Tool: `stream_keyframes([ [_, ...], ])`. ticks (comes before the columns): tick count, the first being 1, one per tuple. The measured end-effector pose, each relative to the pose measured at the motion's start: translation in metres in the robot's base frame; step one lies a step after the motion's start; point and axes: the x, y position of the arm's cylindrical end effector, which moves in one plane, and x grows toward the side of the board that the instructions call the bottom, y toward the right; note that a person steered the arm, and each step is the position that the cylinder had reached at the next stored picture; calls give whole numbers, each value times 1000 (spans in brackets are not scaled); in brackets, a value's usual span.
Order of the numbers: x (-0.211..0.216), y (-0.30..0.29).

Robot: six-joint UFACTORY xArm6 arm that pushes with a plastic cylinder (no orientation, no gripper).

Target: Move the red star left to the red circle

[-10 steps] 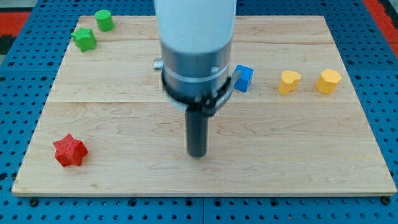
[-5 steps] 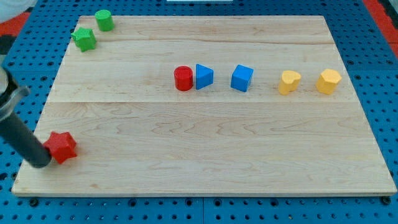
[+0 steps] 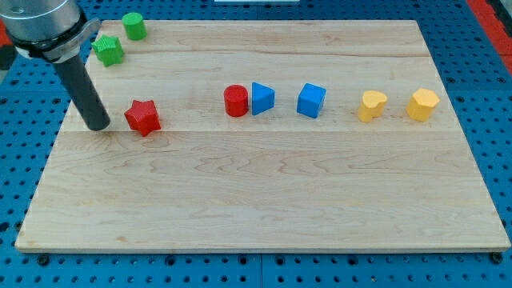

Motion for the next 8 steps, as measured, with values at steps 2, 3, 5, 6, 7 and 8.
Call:
stream_keyframes([
  [2, -17, 84],
  [3, -34, 96],
  [5, -45, 123],
  [6, -77, 123],
  [7, -54, 117],
  [8, -18, 116],
])
